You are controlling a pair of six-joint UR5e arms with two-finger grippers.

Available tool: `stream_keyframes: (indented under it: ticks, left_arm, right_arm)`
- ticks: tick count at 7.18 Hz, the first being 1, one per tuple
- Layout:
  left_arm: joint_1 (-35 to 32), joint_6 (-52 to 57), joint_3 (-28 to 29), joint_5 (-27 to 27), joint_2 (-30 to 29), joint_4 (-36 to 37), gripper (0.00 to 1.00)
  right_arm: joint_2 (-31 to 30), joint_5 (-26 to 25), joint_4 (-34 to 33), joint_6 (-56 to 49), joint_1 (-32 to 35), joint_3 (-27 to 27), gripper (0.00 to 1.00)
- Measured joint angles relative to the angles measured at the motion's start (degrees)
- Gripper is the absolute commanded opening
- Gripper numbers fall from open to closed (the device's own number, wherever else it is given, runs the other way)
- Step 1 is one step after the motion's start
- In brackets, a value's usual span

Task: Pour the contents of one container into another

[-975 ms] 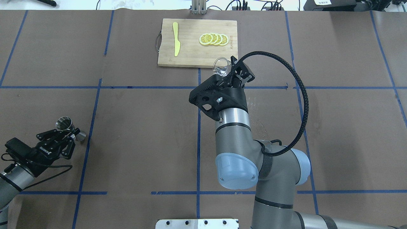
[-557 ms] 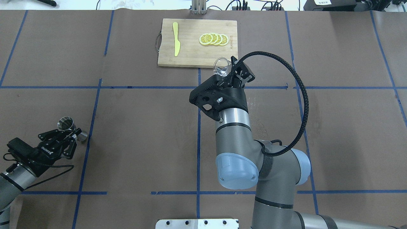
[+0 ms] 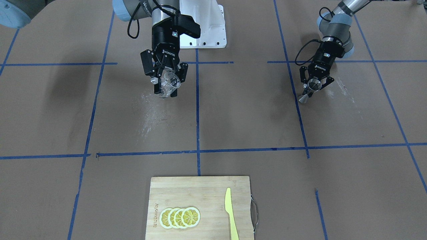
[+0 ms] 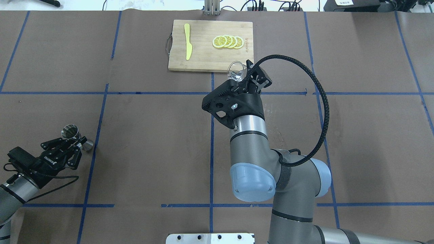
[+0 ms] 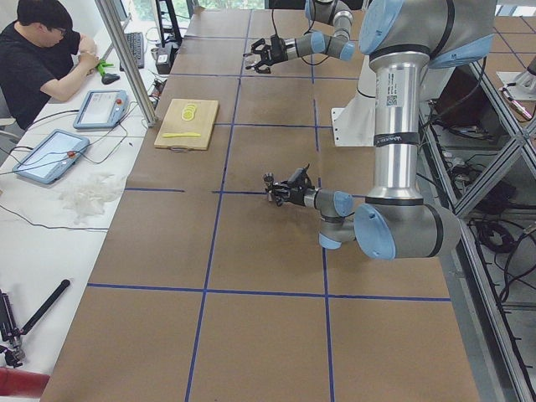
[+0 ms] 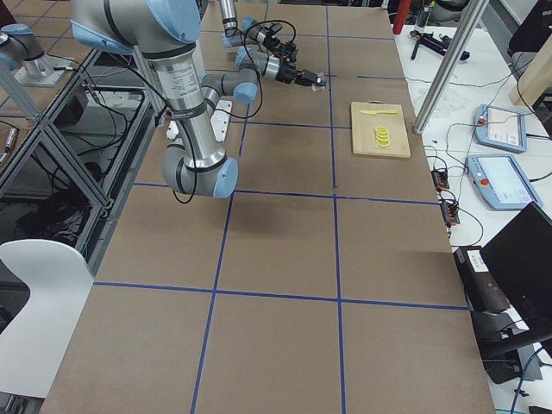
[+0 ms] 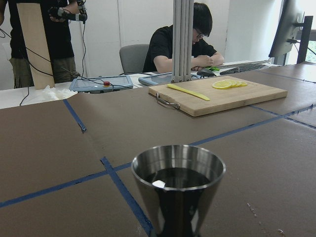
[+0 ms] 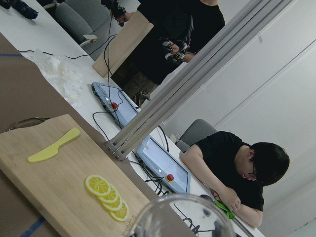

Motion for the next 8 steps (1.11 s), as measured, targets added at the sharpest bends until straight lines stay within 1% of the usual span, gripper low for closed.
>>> stream_keyframes:
  ticks: [5,8]
  left_arm:
    - [0.1,-0.7,0.4,0.0,-0.1,-0.3,0.17]
    - [0.1,-0.5,1.3,0.5,0.0,-2.0,0.17]
  right_arm:
    - [0.0,0.0,0.0,0.0,0.0,0.0,0.0]
    - [0.0,0.0,0.0,0.0,0.0,0.0,0.0]
